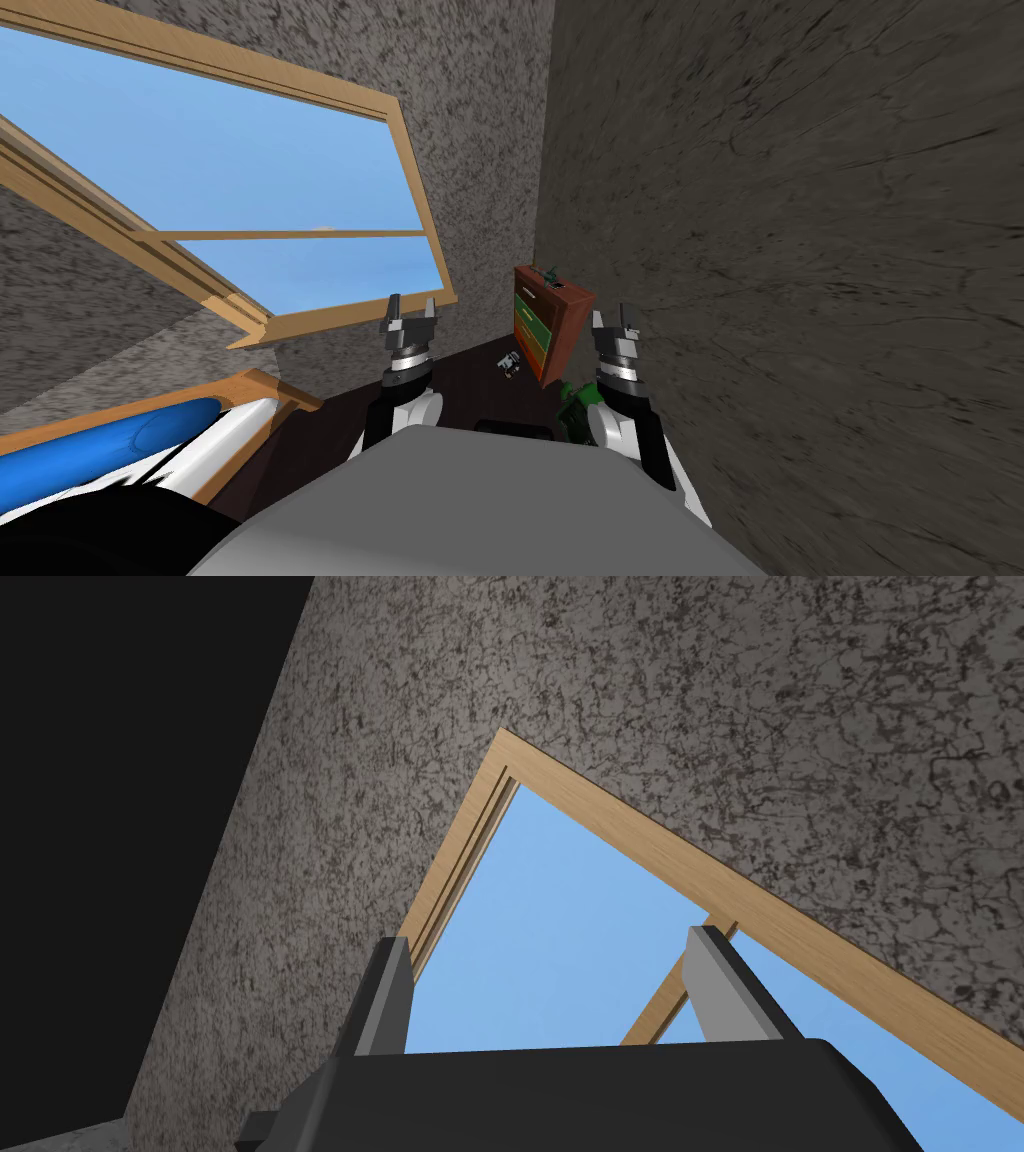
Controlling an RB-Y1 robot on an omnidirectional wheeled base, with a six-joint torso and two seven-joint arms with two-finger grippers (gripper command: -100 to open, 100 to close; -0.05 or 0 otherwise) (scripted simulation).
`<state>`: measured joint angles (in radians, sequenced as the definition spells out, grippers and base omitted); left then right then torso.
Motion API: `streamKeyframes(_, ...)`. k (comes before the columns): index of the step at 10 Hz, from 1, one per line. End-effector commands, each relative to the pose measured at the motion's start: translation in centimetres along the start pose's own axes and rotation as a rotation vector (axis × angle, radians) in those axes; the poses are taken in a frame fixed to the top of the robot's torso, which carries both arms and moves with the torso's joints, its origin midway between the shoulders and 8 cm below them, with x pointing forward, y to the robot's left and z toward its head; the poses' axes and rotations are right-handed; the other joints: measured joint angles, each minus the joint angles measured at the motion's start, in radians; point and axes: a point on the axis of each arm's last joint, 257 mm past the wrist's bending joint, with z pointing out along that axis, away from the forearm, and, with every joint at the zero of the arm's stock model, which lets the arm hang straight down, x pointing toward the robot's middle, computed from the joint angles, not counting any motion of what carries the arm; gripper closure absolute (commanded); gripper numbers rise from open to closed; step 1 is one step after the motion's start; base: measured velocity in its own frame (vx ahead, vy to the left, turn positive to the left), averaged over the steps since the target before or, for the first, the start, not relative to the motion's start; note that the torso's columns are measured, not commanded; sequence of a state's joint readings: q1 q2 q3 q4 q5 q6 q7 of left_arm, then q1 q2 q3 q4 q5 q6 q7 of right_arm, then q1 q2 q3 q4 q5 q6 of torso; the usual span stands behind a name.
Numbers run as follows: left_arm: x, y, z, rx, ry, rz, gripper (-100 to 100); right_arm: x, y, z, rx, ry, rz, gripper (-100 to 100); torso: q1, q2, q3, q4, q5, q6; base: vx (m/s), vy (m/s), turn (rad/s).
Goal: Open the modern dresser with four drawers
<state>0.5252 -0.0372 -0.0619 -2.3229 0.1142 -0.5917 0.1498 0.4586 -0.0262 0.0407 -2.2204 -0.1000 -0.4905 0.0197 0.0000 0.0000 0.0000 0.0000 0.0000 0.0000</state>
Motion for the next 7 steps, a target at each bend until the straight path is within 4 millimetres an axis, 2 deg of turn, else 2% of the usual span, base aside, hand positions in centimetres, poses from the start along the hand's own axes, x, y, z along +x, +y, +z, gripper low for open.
streamKeyframes(1, 0.0, 0.0, 0.0, 0.0, 0.0, 0.0, 0, 0.0, 0.0, 0.0, 0.0, 0.0, 0.0, 0, 0.0, 0.04, -0.082, 0.041, 0.0, 0.0, 0.0, 0.0, 0.0)
streamKeyframes(7, 0.0, -0.01, 0.0, 0.0, 0.0, 0.0, 0, 0.0, 0.02, 0.01, 0.0, 0.0, 0.0, 0, 0.0, 0.47, -0.939, 0.47, 0.0, 0.0, 0.0, 0.0, 0.0)
